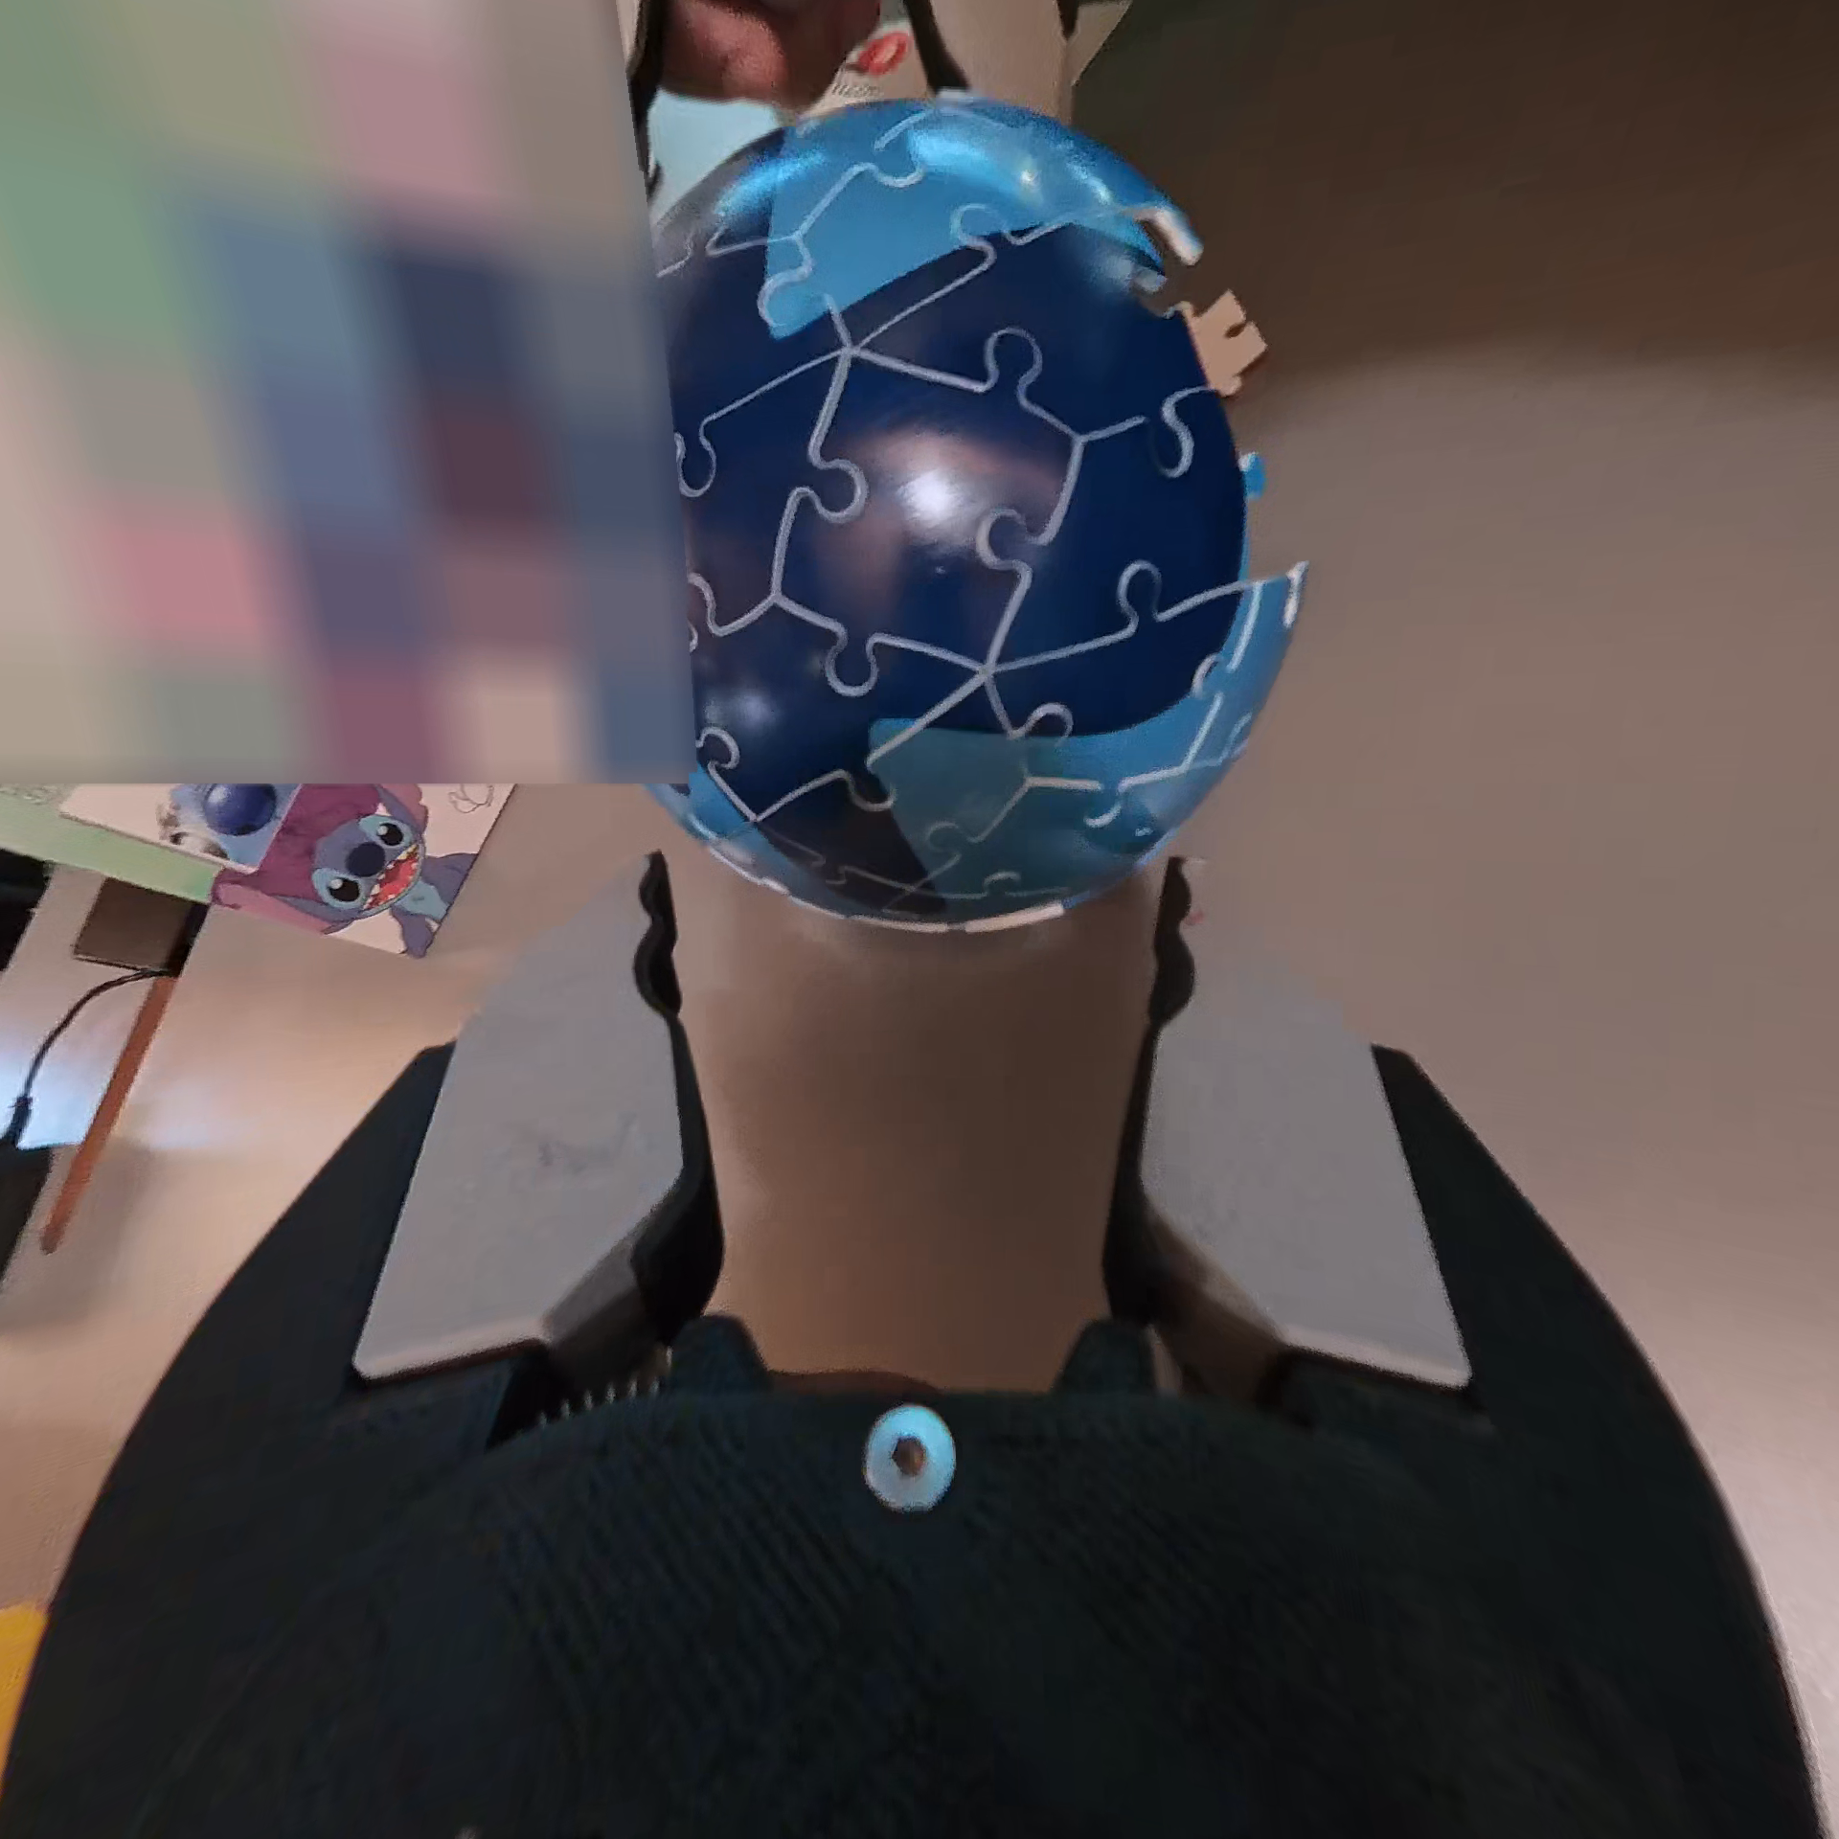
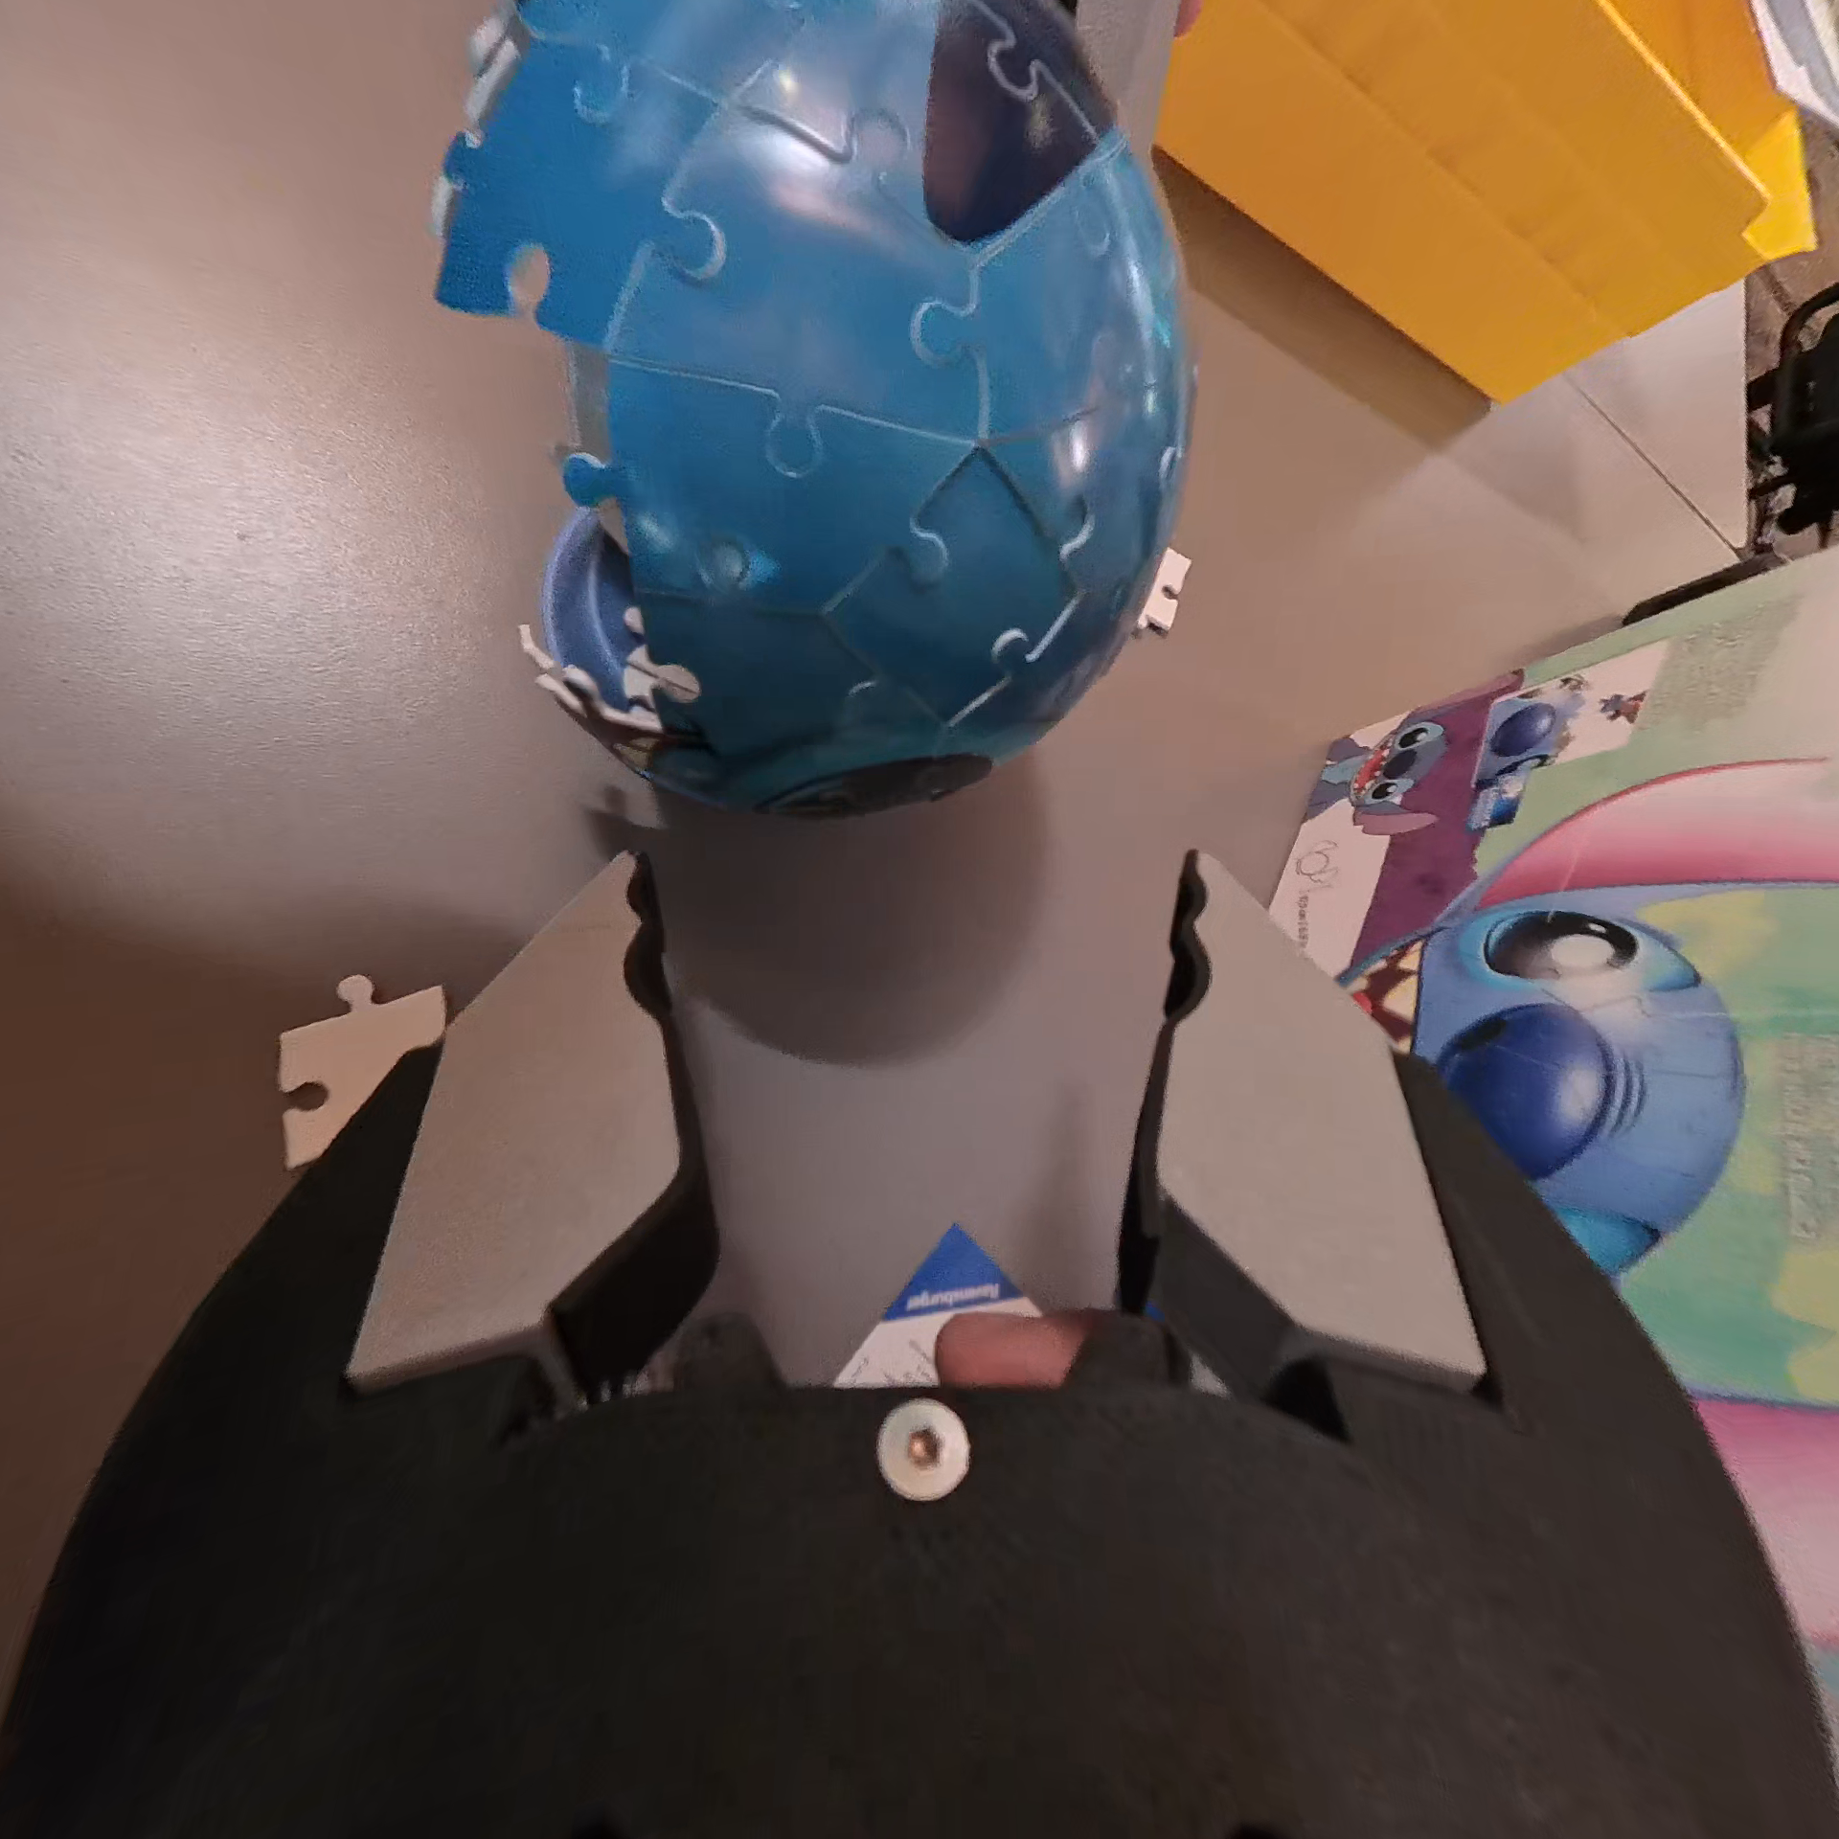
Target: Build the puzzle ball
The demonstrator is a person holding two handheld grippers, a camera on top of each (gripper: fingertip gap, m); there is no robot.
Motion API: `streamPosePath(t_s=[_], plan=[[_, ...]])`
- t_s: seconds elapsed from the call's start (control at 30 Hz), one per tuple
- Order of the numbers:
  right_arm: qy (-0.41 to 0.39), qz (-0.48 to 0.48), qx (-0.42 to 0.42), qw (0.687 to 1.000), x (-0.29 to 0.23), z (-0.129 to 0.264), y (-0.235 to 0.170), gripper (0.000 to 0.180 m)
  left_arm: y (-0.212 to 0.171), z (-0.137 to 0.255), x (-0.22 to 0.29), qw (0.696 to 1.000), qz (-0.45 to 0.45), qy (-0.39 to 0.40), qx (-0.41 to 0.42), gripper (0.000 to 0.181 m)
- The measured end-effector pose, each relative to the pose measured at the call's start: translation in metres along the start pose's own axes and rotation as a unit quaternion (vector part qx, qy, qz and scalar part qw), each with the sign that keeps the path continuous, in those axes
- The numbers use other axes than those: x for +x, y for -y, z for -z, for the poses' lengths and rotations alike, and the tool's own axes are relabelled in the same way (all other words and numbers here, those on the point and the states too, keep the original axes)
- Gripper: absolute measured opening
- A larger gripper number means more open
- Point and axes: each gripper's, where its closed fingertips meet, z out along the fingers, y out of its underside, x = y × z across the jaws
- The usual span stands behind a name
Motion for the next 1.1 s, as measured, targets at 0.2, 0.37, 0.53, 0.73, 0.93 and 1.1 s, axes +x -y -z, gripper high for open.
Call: streamPosePath(t_s=[0.2, 0.37, 0.53, 0.73, 0.93, 1.1], plan=[[0.030, 0.024, -0.011, 0.999, -0.005, -0.018, 0.004, 0.093, 0.000, -0.009, 0.003, 1.000, 0.015, -0.015, 0.000, 0.095], [0.026, 0.046, -0.013, 0.999, -0.005, -0.021, 0.011, 0.095, -0.006, -0.013, 0.000, 1.000, 0.002, -0.003, -0.021, 0.097], [-0.022, 0.083, -0.031, 0.996, 0.003, -0.022, 0.012, 0.099, -0.007, -0.008, -0.008, 0.997, -0.050, 0.041, -0.033, 0.097], [-0.094, 0.139, -0.058, 0.984, 0.018, -0.021, 0.017, 0.099, -0.004, 0.003, -0.024, 0.982, -0.134, 0.125, -0.047, 0.093], [-0.093, 0.142, -0.054, 0.984, 0.015, -0.021, 0.022, 0.095, -0.009, 0.007, -0.024, 0.987, -0.104, 0.109, -0.049, 0.090], [-0.073, 0.131, -0.065, 0.987, 0.011, -0.026, 0.013, 0.098, -0.017, 0.007, -0.021, 0.991, -0.083, 0.091, -0.059, 0.093]])
